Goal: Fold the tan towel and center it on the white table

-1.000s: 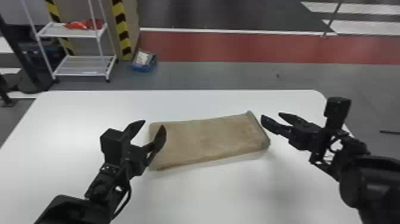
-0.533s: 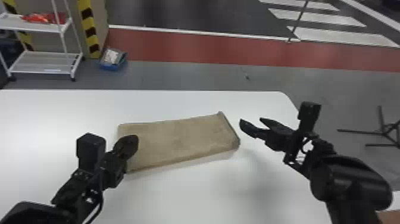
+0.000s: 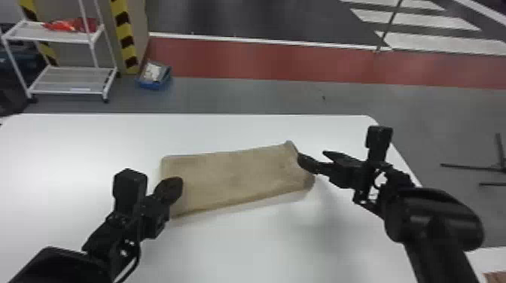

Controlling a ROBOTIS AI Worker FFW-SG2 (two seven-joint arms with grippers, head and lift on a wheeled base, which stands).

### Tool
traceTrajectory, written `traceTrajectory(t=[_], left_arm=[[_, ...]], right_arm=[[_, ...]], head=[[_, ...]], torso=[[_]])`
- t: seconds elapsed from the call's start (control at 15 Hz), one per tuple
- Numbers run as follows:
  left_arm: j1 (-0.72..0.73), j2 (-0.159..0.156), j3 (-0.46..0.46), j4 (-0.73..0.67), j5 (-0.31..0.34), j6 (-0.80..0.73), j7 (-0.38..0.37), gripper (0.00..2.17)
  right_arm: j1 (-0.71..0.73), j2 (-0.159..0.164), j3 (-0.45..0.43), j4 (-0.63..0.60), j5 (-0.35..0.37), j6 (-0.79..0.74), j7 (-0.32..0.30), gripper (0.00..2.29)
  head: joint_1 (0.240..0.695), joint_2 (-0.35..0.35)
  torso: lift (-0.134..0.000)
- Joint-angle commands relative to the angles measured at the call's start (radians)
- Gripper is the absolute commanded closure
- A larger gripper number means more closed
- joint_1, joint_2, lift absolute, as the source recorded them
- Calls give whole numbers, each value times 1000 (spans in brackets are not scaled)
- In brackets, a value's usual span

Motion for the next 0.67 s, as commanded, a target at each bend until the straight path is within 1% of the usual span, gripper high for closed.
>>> traceTrajectory(t=[0.0,0.07,0.2,0.33,0.47,0.53,0.6], left_arm=[[-3,2,6,7,0,0,0,1737],[-4,2,7,9,-1,0,0,1737],[-4,2,6,10,-1,0,-2,1737],[-7,2,6,15,0,0,-2,1737],[-12,2,6,18,0,0,-2,1733],[-15,2,6,21,0,0,-2,1737],[-17,2,6,21,0,0,-2,1737]], right_arm=[[-37,2,28,41,12,9,-1,63],[-49,4,34,56,24,12,-3,66],[-87,7,53,91,47,64,-3,110],[-97,12,62,110,51,71,-3,221],[-101,16,62,117,64,71,-3,225],[-104,16,60,124,67,74,-3,319],[-112,16,60,136,68,86,-3,350]], head=[[695,-140],[695,-135],[695,-121],[695,-116],[695,-109],[695,-107],[695,-107]], torso=[[-112],[-112],[-112],[-112],[-112],[-112],[-112]])
